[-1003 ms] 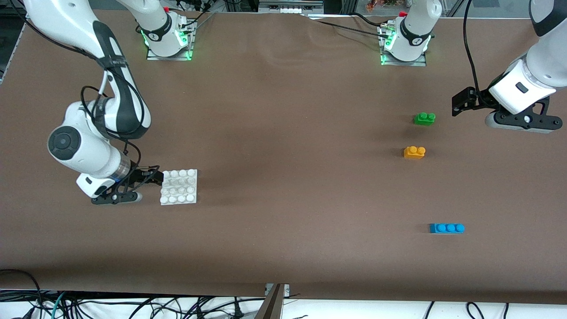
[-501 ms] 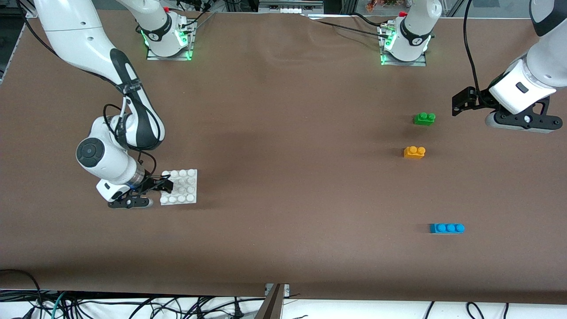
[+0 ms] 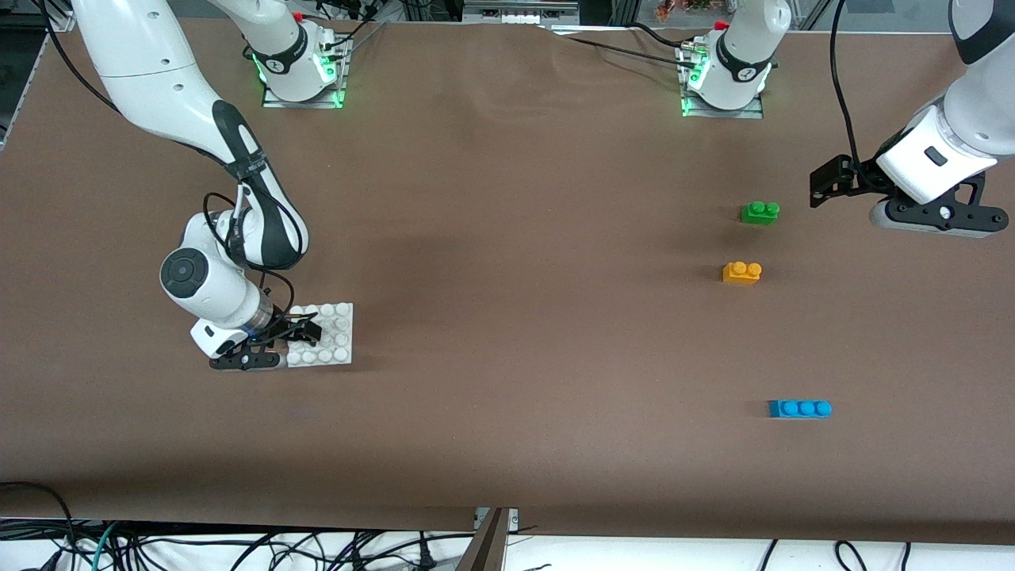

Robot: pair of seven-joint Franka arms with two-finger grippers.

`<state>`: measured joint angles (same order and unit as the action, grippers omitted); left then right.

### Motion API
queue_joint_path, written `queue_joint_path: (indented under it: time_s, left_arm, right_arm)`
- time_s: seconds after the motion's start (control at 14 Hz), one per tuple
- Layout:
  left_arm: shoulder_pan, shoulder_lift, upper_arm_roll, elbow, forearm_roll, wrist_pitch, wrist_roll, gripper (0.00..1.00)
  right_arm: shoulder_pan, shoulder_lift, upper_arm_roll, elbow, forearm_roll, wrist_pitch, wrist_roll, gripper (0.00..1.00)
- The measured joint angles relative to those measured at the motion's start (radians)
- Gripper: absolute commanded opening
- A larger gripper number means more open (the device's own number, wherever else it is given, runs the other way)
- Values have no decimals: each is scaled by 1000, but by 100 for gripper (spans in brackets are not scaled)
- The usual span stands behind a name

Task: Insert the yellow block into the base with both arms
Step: 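Reach the right gripper to the white base plate and grasp it, then slide the white base plate with the right gripper toward the yellow block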

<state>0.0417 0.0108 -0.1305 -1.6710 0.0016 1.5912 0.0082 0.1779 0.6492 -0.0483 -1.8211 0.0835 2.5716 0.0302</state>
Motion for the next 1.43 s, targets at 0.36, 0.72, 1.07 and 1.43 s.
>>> queue_joint_path:
  time_s: [0.36,0.72,1.07,1.43]
  left_arm:
    - [1,0,1,1,0,0,0,100]
    - [2,0,2,5,0,-26,0,100]
    - [1,2,-7,17,0,-78,0,100]
    - [1,26,-7,36,0,-79,0,100]
  right_arm:
    - [1,0,9,-3,8,1,23,91]
    - [0,0,13,-4,9,1,29,80]
    - [0,0,26,-4,14,3,29,75]
    - [3,0,43,-6,14,10,35,73]
